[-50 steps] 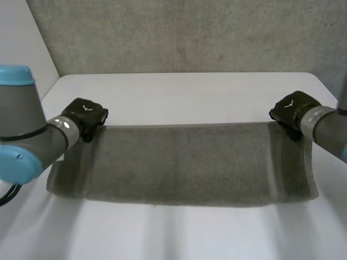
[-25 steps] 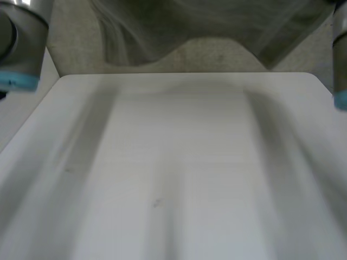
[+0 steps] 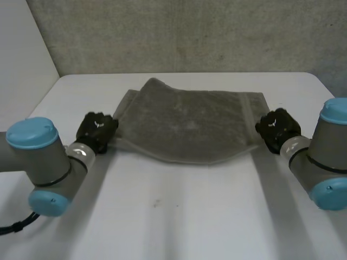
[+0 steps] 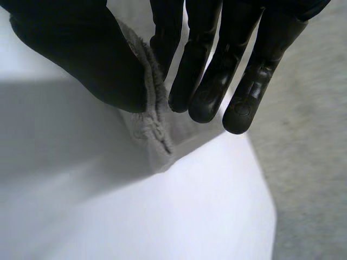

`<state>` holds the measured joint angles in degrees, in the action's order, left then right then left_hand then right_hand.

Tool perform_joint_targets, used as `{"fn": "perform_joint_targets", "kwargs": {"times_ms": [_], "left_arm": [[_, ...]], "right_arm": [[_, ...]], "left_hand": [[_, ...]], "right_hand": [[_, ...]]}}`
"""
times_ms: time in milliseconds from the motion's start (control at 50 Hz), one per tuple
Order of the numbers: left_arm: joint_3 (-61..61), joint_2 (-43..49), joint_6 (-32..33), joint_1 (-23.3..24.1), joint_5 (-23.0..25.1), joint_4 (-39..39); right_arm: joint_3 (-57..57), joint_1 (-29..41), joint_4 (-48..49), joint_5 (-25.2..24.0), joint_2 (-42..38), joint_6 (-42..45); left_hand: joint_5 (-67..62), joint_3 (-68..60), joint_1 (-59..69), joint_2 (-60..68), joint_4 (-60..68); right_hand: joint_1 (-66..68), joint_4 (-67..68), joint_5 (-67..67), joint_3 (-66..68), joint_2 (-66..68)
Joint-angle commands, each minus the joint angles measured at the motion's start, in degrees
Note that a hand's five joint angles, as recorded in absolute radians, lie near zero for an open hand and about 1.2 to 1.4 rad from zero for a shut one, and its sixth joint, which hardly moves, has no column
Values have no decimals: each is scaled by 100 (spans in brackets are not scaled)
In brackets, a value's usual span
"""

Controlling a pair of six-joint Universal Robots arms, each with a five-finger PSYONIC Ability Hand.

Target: Fold the towel.

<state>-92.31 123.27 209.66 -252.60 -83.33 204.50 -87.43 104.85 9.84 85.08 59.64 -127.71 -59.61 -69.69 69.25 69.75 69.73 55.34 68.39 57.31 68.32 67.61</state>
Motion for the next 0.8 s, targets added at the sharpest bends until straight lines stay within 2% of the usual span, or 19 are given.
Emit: {"fn": "perform_joint_targets", "kwargs": {"times_ms": [20,40,80,100,140,200,260,320,360,380,420,520,640,740,800], "left_arm": [[-708,-1127,1418,-192,-139,-2128],[-709,-1130,1420,-193,-139,-2133],[-919,-1707,1639,-176,-131,-3122],[-920,-1710,1640,-175,-130,-3126],[-1060,-2148,1666,-140,-43,-3783],[-1061,-2273,1692,-96,-7,-3865],[-999,-2378,1701,-52,98,-3671],[-903,-2308,1727,-43,133,-3241],[-859,-2194,1736,-35,107,-2646],[-859,-2194,1736,-35,107,-2643],[-850,-1940,1745,-43,107,-2101],[-719,-1545,1745,-43,116,-1450],[-481,-1121,1736,-52,151,-982],[89,-578,1727,-52,160,-543],[275,-427,1727,-52,168,-463]], "right_arm": [[-151,-209,-2298,176,907,466],[-152,-210,-2303,176,909,466],[-318,-368,-3274,159,1267,580],[-319,-369,-3278,158,1269,581],[-424,-465,-3970,88,1794,782],[-416,-457,-4025,35,1998,800],[-424,-457,-3929,-53,2104,853],[-398,-474,-3744,-44,2104,836],[-389,-535,-3456,9,2025,827],[-389,-536,-3454,9,2025,827],[-398,-518,-3087,123,1920,827],[-302,-492,-2568,386,1560,792],[-205,-474,-2057,466,1304,739],[67,-457,-1232,475,857,248],[182,-457,-1063,484,715,132]], "left_hand": [[-1039,-1031,1075,1025,1027],[-1039,-1031,1075,1025,1027],[-1039,-1031,1075,1025,1027],[-1039,-1031,1075,1025,1027],[-1039,-1031,1075,1025,1027],[-1039,-1031,1075,1025,1027],[-1039,-1031,1075,1025,1027],[-1039,-1031,1075,1025,1027],[-1039,-1031,1075,1025,1027],[-1039,-1031,1075,1025,1027],[-1039,-1031,1075,1025,1027],[-1039,-1031,1075,1025,1027],[-1039,-1031,1075,1025,1027],[-1039,-1031,1075,1025,1027],[-1039,-1031,1075,1025,1027]], "right_hand": [[2466,1161,1269,1168,1239],[2466,1161,1269,1168,1239],[2466,1161,1269,1168,1239],[2466,1161,1269,1168,1239],[2466,1161,1269,1168,1239],[2466,1161,1269,1168,1239],[2466,1161,1269,1168,1239],[2466,1161,1269,1168,1239],[2466,1161,1269,1168,1239],[2466,1161,1269,1168,1239],[2466,1161,1269,1168,1239],[2466,1161,1269,1168,1239],[2466,1161,1269,1168,1239],[2466,1161,1269,1168,1239],[2466,1161,1269,1168,1239]]}}
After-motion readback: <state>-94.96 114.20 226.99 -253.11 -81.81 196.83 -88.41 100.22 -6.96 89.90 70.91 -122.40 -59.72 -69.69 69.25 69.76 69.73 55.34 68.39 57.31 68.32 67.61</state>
